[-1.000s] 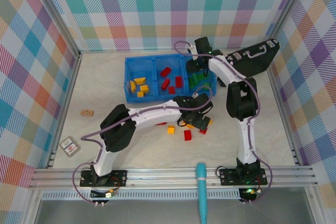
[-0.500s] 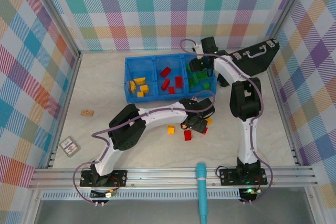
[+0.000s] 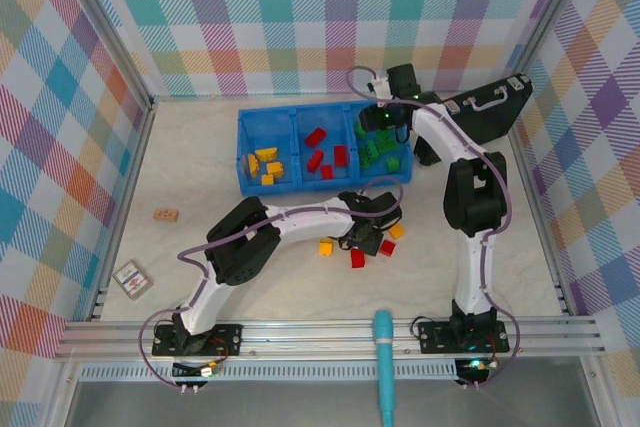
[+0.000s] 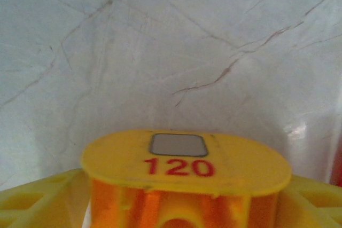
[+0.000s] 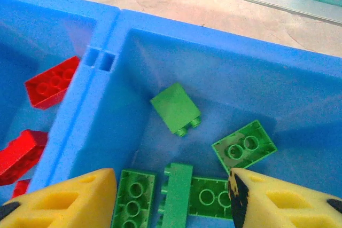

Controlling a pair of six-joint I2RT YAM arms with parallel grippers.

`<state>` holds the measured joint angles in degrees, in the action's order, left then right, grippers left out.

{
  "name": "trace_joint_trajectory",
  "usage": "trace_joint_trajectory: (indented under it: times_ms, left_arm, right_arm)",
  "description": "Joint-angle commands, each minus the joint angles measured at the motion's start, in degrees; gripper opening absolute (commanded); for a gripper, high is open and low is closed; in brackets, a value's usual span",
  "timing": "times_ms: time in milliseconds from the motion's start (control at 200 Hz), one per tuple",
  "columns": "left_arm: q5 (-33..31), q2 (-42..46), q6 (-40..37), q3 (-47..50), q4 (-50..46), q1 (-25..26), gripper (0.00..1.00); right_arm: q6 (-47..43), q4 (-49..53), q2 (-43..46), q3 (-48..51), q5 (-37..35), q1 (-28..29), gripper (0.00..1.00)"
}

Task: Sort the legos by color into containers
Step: Pick up the lego from the center of the table.

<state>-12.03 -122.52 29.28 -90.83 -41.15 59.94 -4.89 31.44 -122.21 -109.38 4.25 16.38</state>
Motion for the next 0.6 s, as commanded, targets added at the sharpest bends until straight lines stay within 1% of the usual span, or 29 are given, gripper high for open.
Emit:
trace_joint_trajectory:
  times_ms: [0,85,260,340,445,595]
  left_arm:
    - [1.00,1.13,0.28,3.03,2.22,-0.87,0.72]
    - [0.94,2.70,-0.63,5.17,4.29,-1.01,0.66]
    - [1.13,6.15,-3.39,9.27,7.25,-2.25,0.59]
    - [0.31,8.53,-5.49,10.63,7.53,-3.02,0.59]
    - [-2.05,13.79,-9.45,11.22,6.87,-4.05,0.59]
    - [-4.98,22.82,-15.37,10.54,5.05,-6.61,0.59]
  right_arm:
    - [2.16,1.64,6.71,0.51,3.69,-0.46,0.59]
    - [2.20,1.96,11.05,3.39,3.38,-0.48,0.60]
    - [3.64,2.18,23.08,14.37,1.22,-0.65,0.62]
    - [5.19,2.66,28.55,21.50,1.74,-0.67,0.62]
    - [7.44,1.53,35.59,32.79,2.55,-0.72,0.63]
    - [10.52,4.37,39.66,41.22,3.91,-0.74,0.62]
